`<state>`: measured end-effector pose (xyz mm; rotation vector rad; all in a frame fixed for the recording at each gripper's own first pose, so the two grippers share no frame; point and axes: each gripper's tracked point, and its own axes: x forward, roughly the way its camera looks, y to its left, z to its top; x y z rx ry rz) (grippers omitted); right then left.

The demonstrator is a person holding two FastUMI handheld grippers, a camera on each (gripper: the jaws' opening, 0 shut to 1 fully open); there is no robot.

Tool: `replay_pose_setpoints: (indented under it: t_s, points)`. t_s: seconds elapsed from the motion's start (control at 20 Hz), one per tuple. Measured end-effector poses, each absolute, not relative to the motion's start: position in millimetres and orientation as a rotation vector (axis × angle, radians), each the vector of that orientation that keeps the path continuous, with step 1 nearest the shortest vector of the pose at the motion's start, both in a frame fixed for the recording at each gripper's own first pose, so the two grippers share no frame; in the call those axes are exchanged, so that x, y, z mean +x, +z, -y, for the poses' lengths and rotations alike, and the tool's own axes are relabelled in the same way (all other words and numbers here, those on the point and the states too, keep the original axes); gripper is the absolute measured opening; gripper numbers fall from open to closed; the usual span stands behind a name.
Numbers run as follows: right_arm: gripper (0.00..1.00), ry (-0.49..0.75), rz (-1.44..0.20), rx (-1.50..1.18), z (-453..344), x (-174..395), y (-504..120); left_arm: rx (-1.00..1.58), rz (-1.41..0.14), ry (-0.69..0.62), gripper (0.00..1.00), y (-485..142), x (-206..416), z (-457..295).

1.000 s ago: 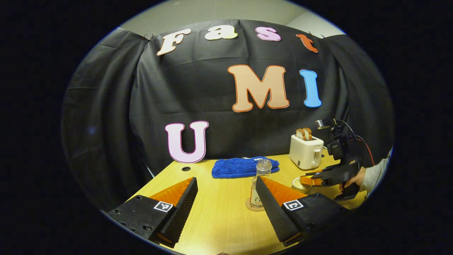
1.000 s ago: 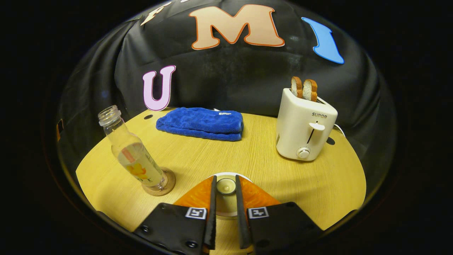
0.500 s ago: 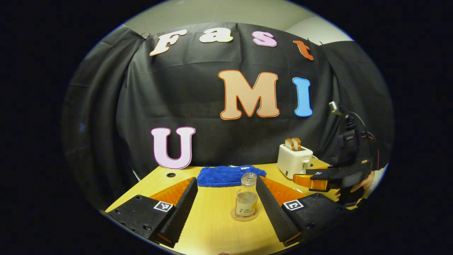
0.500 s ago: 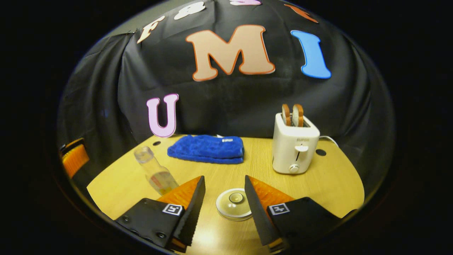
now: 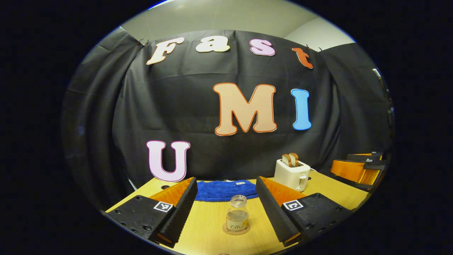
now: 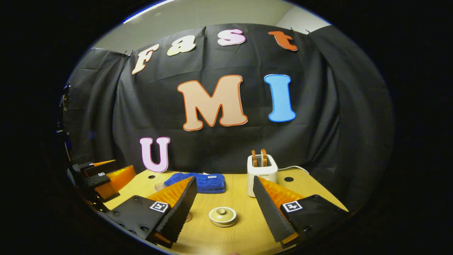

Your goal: Open the teacup lid with one hand, grasp the water bottle and pour water into the teacup with the other hand; after pouring, place the water bottle on the coaster and then close the teacup lid.

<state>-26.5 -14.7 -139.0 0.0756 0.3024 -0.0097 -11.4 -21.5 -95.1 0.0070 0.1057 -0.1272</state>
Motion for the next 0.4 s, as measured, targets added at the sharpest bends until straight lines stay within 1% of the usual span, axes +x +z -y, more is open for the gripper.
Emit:
replay_pose_setpoints:
  t_s: [0.1, 0.15, 0.2, 0.25, 0.3, 0.35, 0.4]
  points:
    - [0.99, -0.008, -0.291, 0.075, 17, -36, -138, 0.015, -0.077, -0.124, 0.99, -83, -13, 22]
    - [0.98, -0.010, -0.286, 0.068, 19, -38, -137, 0.024, -0.072, -0.115, 0.96, -80, -14, 19]
    - [1.00, -0.013, -0.283, 0.062, 21, -38, -136, 0.030, -0.074, -0.102, 0.96, -80, -16, 16]
    - [0.98, -0.016, -0.281, 0.062, 22, -38, -133, 0.027, -0.075, -0.096, 0.99, -79, -16, 15]
    - [0.99, -0.014, -0.273, 0.067, 21, -36, -129, 0.021, -0.081, -0.087, 0.96, -77, -17, 14]
    - [1.00, -0.017, -0.262, 0.071, 21, -35, -124, 0.009, -0.081, -0.080, 0.96, -75, -17, 11]
    - [0.98, -0.021, -0.246, 0.069, 23, -31, -120, 0.005, -0.078, -0.075, 0.96, -72, -14, 9]
